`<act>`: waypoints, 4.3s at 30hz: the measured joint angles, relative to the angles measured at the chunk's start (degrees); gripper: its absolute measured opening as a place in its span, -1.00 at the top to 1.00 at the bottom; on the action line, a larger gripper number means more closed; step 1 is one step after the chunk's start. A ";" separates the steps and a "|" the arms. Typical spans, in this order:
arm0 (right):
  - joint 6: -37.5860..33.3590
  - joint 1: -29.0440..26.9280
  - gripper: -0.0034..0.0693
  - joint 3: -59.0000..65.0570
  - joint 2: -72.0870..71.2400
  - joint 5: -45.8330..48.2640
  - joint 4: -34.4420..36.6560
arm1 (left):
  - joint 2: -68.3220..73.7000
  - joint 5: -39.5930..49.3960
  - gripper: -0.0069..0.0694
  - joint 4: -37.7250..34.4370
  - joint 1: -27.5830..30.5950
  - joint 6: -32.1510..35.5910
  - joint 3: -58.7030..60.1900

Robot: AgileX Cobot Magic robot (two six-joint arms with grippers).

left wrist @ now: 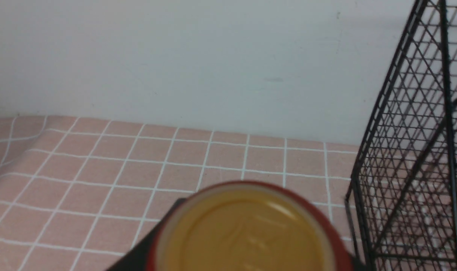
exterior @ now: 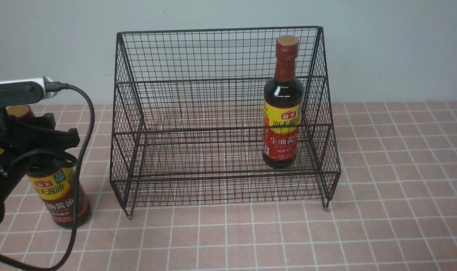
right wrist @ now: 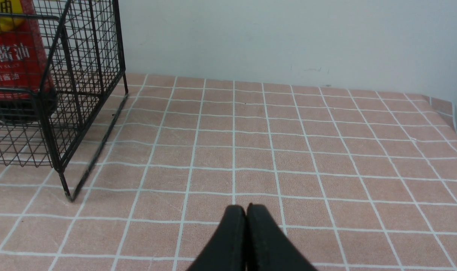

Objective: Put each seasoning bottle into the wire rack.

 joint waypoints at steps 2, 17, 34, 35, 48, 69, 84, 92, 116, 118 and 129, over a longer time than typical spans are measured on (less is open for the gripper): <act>0.00 0.00 0.94 0.00 0.00 0.01 0.00 | -1.38 3.66 0.14 1.35 0.00 0.19 -1.34; -0.02 0.00 0.94 0.00 0.00 0.01 0.00 | -9.11 15.99 0.14 3.46 -0.72 -0.87 -28.76; -0.70 0.00 0.94 0.00 0.00 0.06 0.00 | 5.65 9.30 0.14 3.48 -16.68 -3.17 -32.72; -0.70 0.00 0.94 0.00 0.00 0.06 0.00 | 7.71 7.82 0.14 3.43 -17.06 -2.98 -32.72; -0.72 0.00 0.94 0.00 0.00 0.06 0.00 | 14.46 7.91 0.14 3.46 -17.17 -2.95 -33.21; -0.93 0.00 0.94 0.00 0.00 0.06 0.00 | 20.58 15.07 0.02 3.65 -17.20 -2.95 -33.41; -0.93 0.00 0.94 0.00 0.00 0.06 0.00 | 4.10 26.14 -0.19 3.84 -17.20 1.13 -33.58; -0.93 0.00 0.94 0.00 0.00 0.06 0.00 | -13.50 43.26 0.79 4.35 -17.20 2.16 -33.58; -0.93 0.00 0.94 0.00 0.00 0.06 -0.01 | -49.40 66.19 0.84 3.26 -17.20 -2.70 -19.54; -0.93 0.00 0.94 0.00 0.00 0.06 -0.01 | -50.56 65.60 0.84 4.79 -17.20 -2.11 -19.54; -0.93 0.00 0.94 0.00 0.00 0.06 -0.01 | -54.65 61.84 0.84 20.27 -16.30 -12.49 -17.85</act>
